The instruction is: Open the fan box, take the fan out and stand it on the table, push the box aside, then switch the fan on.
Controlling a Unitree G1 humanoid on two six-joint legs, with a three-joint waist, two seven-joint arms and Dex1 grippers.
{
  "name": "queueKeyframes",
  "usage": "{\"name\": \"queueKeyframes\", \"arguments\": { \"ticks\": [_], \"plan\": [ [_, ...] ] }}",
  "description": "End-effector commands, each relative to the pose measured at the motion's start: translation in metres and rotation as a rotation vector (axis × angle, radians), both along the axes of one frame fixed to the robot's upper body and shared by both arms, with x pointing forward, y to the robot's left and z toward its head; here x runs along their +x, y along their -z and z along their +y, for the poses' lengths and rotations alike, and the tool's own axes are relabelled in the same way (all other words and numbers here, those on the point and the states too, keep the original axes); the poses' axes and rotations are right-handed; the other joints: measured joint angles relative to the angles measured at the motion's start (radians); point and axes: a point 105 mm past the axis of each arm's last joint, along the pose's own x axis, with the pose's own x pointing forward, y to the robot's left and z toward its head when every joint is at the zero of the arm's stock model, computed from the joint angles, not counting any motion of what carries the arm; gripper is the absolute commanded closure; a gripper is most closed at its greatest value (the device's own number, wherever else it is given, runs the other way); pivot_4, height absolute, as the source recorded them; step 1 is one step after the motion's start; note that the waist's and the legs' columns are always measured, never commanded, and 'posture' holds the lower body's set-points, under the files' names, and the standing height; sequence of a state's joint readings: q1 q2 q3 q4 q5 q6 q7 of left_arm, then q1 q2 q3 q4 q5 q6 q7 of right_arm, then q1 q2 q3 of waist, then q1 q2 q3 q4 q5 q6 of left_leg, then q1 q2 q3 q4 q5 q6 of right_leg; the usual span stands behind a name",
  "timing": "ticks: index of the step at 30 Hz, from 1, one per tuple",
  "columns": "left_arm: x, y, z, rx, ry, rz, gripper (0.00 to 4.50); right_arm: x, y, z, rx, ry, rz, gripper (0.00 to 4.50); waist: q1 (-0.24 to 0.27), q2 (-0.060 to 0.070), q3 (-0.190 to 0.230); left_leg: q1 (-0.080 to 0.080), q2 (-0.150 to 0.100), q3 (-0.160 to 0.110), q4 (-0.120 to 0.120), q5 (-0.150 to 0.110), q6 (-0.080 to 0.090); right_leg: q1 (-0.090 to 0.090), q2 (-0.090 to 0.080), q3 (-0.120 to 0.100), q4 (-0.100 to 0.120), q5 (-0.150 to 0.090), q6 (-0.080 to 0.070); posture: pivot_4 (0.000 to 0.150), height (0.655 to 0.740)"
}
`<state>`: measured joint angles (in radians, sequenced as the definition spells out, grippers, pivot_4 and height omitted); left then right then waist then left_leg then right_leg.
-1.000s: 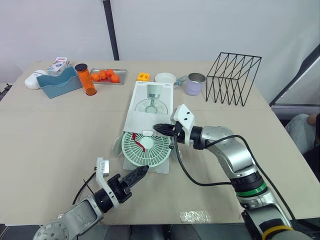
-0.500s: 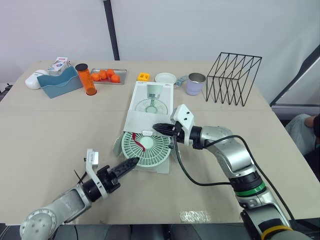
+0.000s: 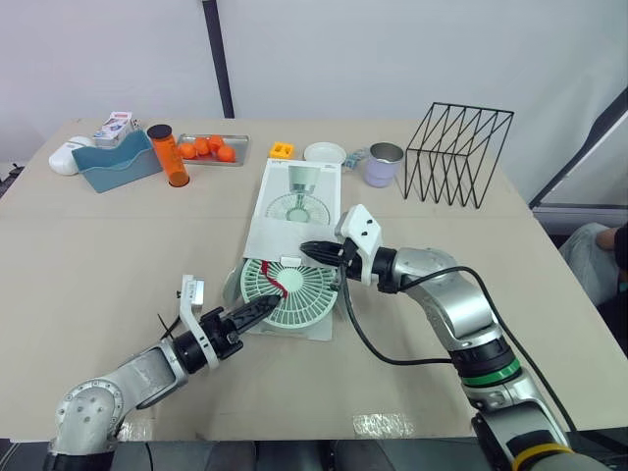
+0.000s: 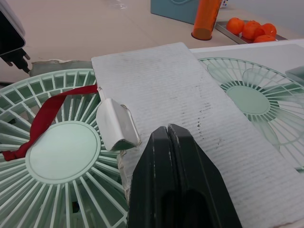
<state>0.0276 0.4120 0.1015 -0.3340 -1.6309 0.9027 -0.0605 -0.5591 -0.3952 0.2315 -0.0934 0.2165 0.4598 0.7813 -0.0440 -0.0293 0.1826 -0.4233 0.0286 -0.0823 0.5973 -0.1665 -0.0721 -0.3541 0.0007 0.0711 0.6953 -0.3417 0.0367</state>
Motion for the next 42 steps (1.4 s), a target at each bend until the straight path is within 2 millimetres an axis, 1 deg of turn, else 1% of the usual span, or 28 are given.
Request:
{"name": "queueKeyframes", "arguments": {
  "ticks": [1, 2, 3, 5, 9, 14, 19, 23, 24, 29, 32, 33, 34, 40, 42],
  "plan": [
    [-0.013, -0.018, -0.011, -0.083, 0.060, -0.037, 2.68, 0.001, 0.012, -0.004, -0.033, 0.019, 0.033, 4.50, 0.000, 0.000, 0.000, 0.000, 0.000, 0.000, 0.000, 0.000, 0.000, 0.000, 0.000, 0.000, 0.000, 0.000, 0.000, 0.150, 0.7400],
    [-0.015, -0.017, -0.011, -0.086, 0.064, -0.030, 2.84, 0.002, 0.012, -0.003, -0.033, 0.018, 0.033, 4.50, -0.001, 0.000, 0.000, 0.000, 0.000, 0.000, 0.000, 0.000, 0.000, 0.000, 0.000, 0.000, 0.000, 0.000, 0.000, 0.150, 0.7400],
    [-0.018, -0.015, -0.012, -0.081, 0.077, -0.023, 2.84, 0.002, 0.012, -0.003, -0.034, 0.017, 0.032, 4.50, -0.001, 0.000, 0.000, 0.000, 0.000, 0.000, 0.000, 0.000, 0.000, 0.000, 0.000, 0.000, 0.000, 0.000, 0.000, 0.150, 0.7400],
    [-0.029, -0.011, -0.011, -0.078, 0.100, 0.003, 3.07, 0.001, 0.012, -0.003, -0.033, 0.013, 0.031, 4.50, -0.001, 0.000, 0.000, 0.000, 0.000, 0.000, 0.000, 0.000, 0.000, 0.000, 0.000, 0.000, 0.000, 0.000, 0.000, 0.150, 0.7400],
    [-0.046, -0.002, -0.003, -0.075, 0.103, 0.062, 3.12, 0.001, 0.012, -0.002, -0.034, 0.011, 0.030, 4.50, -0.002, 0.000, 0.000, 0.000, 0.000, 0.000, 0.000, 0.000, 0.000, 0.000, 0.000, 0.000, 0.000, 0.000, 0.000, 0.150, 0.7400],
    [-0.067, 0.007, 0.001, -0.082, 0.094, 0.126, 3.14, 0.001, 0.012, -0.003, -0.032, 0.010, 0.030, 4.50, -0.003, 0.000, 0.000, 0.000, 0.000, 0.001, 0.000, -0.001, 0.000, 0.000, 0.000, 0.001, 0.000, 0.000, 0.000, 0.150, 0.7400],
    [-0.078, 0.018, 0.006, -0.059, 0.077, 0.160, 3.25, 0.001, 0.013, -0.002, -0.030, 0.007, 0.030, 4.50, -0.001, 0.000, 0.000, 0.000, 0.000, 0.001, -0.002, -0.001, 0.000, 0.000, -0.001, 0.001, -0.002, -0.001, -0.001, 0.150, 0.7400],
    [-0.078, 0.025, 0.009, -0.030, 0.068, 0.165, 3.25, 0.002, 0.013, -0.002, -0.030, 0.004, 0.029, 4.50, 0.000, 0.000, 0.000, 0.000, 0.000, 0.001, -0.002, -0.001, 0.000, 0.000, -0.001, 0.001, -0.003, -0.002, -0.002, 0.150, 0.7400],
    [-0.078, 0.026, 0.010, -0.029, 0.068, 0.164, 2.75, 0.002, 0.013, -0.002, -0.030, 0.003, 0.028, 4.50, 0.000, 0.000, 0.000, 0.000, 0.000, 0.001, -0.002, -0.001, 0.000, 0.000, -0.001, 0.001, -0.003, -0.002, -0.002, 0.150, 0.7400],
    [-0.076, 0.024, 0.012, -0.014, 0.097, 0.134, 2.75, 0.003, 0.009, -0.002, -0.007, -0.006, 0.023, 4.50, 0.000, 0.000, 0.000, 0.000, 0.001, 0.001, -0.002, -0.001, 0.000, 0.000, -0.001, 0.001, -0.004, -0.002, -0.002, 0.150, 0.7400],
    [-0.072, 0.012, 0.022, -0.009, 0.116, 0.080, 2.75, 0.003, 0.004, -0.003, 0.015, -0.017, 0.024, 4.50, 0.000, 0.000, 0.000, 0.000, 0.001, 0.001, -0.002, -0.001, 0.000, 0.000, -0.001, 0.001, -0.004, -0.002, -0.002, 0.150, 0.7400],
    [-0.070, 0.011, 0.026, 0.002, 0.114, 0.070, 2.75, 0.003, 0.003, -0.003, 0.020, -0.021, 0.024, 4.50, 0.000, 0.000, 0.000, 0.000, 0.001, 0.001, -0.002, -0.001, 0.000, 0.000, -0.001, 0.001, -0.004, -0.002, -0.002, 0.150, 0.7400],
    [-0.069, 0.011, 0.028, 0.010, 0.112, 0.066, 2.25, 0.003, 0.003, -0.003, 0.023, -0.023, 0.024, 4.50, 0.000, 0.000, 0.000, 0.000, 0.001, 0.001, -0.002, -0.001, 0.000, 0.000, -0.001, 0.001, -0.004, -0.002, -0.002, 0.150, 0.7400],
    [-0.068, 0.012, 0.023, 0.011, 0.146, 0.063, 2.23, 0.004, 0.002, -0.001, 0.028, -0.031, 0.022, 4.50, -0.001, 0.001, 0.001, 0.000, 0.001, 0.001, -0.003, -0.001, 0.000, -0.001, 0.000, 0.001, -0.004, -0.002, -0.002, 0.150, 0.7400],
    [-0.064, 0.010, 0.020, 0.007, 0.141, 0.052, 2.23, 0.003, 0.002, 0.000, 0.030, -0.035, 0.021, 4.50, -0.001, 0.001, 0.001, 0.000, 0.001, 0.001, -0.003, -0.001, 0.000, -0.001, -0.001, 0.001, -0.004, -0.001, -0.003, 0.150, 0.7400]
  ]
}}
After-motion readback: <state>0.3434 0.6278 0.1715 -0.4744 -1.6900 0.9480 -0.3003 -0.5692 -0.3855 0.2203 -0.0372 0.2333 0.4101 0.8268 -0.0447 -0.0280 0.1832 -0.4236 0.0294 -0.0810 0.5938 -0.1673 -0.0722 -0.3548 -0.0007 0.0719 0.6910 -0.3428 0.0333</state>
